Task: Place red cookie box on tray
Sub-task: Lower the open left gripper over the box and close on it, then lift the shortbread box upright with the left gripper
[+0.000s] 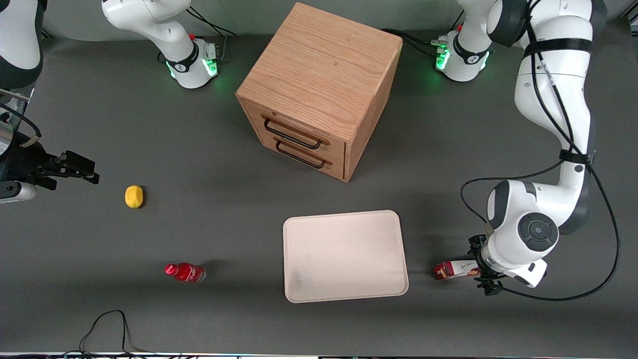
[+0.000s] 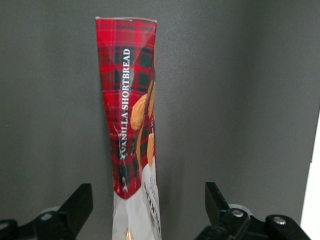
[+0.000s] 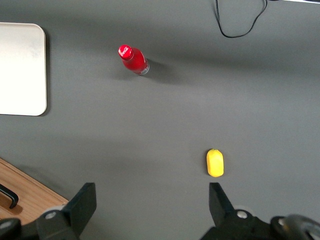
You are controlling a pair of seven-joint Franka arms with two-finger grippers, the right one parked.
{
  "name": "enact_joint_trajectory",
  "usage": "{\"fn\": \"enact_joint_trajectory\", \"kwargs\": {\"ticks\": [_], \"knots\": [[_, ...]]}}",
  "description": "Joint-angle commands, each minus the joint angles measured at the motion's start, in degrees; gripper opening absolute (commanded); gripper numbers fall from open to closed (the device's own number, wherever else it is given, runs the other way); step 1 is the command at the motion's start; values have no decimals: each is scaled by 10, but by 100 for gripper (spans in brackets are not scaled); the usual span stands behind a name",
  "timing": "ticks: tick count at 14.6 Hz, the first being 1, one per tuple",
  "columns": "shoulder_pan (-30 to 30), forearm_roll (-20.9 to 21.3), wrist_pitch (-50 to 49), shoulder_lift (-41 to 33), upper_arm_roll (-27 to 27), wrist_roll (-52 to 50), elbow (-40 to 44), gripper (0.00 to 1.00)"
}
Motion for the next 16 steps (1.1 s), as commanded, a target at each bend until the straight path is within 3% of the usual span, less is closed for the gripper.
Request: {"fn": "enact_joint_trajectory", "kwargs": {"ticks": [1, 5, 6, 9, 11, 16], "knots": [[-3, 11, 25, 2, 5, -12, -12, 100], [0, 11, 29, 1, 6, -10, -22, 98], [0, 11, 26, 1, 6, -8, -23, 84], [0, 11, 20, 0, 6, -7, -22, 24], [0, 11, 19, 0, 6, -6, -22, 0], [0, 11, 5, -12, 6, 21, -16, 0]]}}
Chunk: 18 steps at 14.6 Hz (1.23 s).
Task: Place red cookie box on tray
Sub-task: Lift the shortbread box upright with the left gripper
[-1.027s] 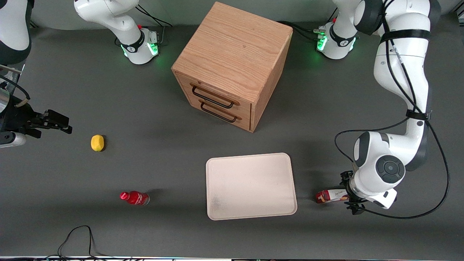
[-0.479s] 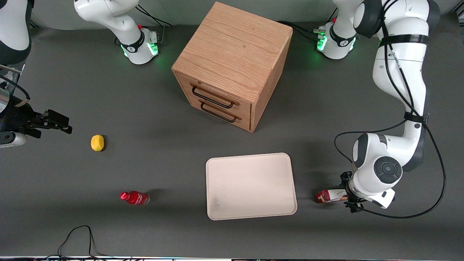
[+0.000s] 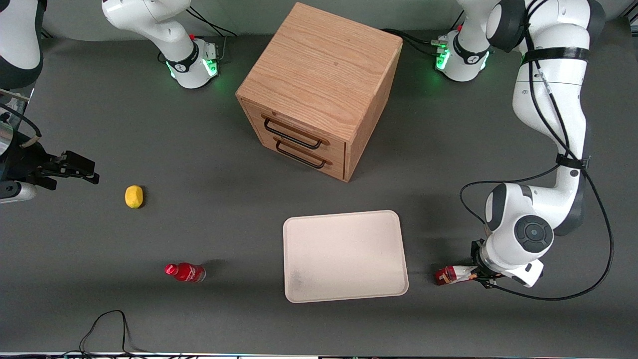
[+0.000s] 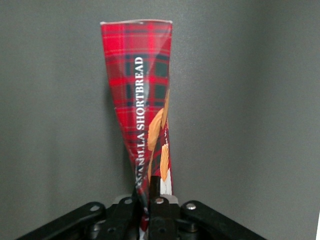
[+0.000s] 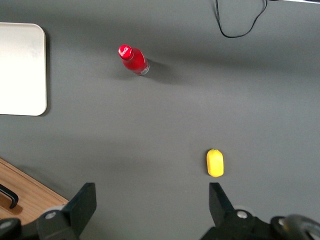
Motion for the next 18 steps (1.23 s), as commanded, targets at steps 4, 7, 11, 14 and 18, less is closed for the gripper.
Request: {"fn": "enact_joint_trajectory", "kwargs": {"ticks": [4, 7, 11, 14, 18], "knots": [[-5, 9, -110, -47, 3, 36, 43, 0], [-6, 2, -184, -91, 2, 44, 69, 0], [-7, 0, -264, -173, -1, 52, 72, 0], [-9, 0, -333, -217, -4, 52, 97, 0], [-18, -2, -362, -248, -5, 91, 99, 0]]}}
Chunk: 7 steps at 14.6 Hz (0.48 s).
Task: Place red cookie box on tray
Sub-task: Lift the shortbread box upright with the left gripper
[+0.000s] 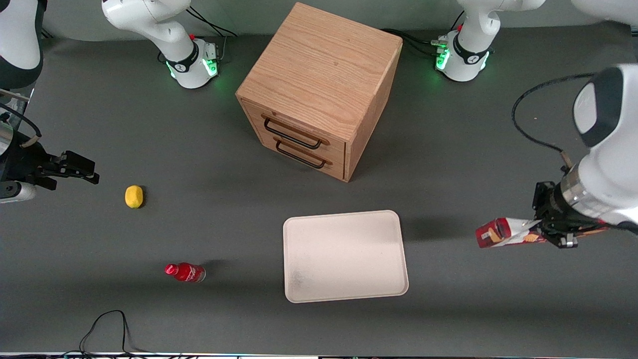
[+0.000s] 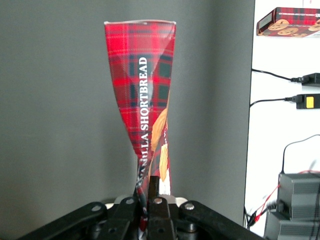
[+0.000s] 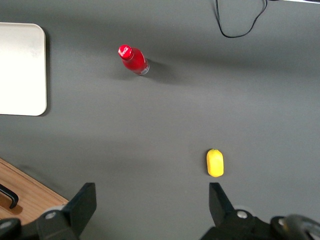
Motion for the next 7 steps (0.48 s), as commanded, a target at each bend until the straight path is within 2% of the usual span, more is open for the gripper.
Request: {"fn": "enact_joint_trajectory", "kwargs": {"ticks": [1, 4, 7], "knots": [[-13, -5, -10, -13, 4, 54, -4, 0], [-14, -20, -4, -34, 4, 165, -23, 0], [-26, -23, -7, -55, 4, 379, -50, 0]]}}
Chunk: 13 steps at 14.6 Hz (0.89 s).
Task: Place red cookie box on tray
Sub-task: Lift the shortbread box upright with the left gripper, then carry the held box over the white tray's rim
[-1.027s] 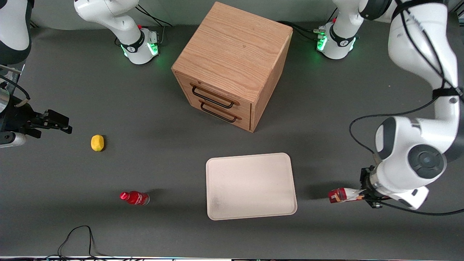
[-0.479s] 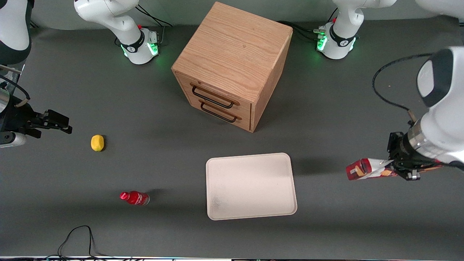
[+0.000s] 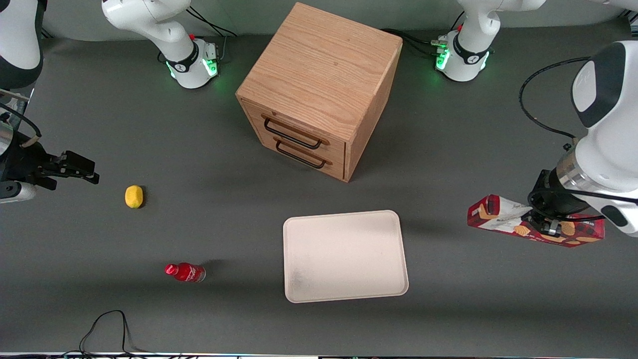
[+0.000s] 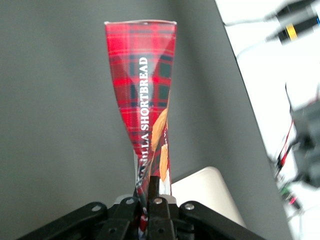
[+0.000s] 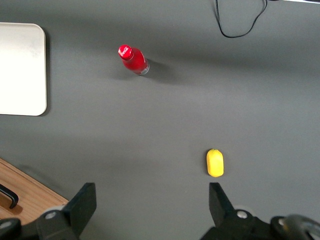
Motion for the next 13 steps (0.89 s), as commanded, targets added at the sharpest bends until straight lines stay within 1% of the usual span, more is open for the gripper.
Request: {"fn": "enact_joint_trajectory", "kwargs": {"ticks": [1, 3, 6, 7, 8, 10, 13], "knots": [[-15, -8, -6, -39, 5, 185, -37, 0], [-24, -7, -20, -43, 5, 286, -37, 0], [-28, -2, -40, -50, 6, 489, -37, 0], [-28, -3, -41, -52, 6, 539, -37, 0], [-27, -6, -45, -52, 6, 565, -37, 0], [-33, -8, -45, -52, 6, 587, -37, 0], [-66, -10, -41, -39, 7, 598, -35, 0]]}}
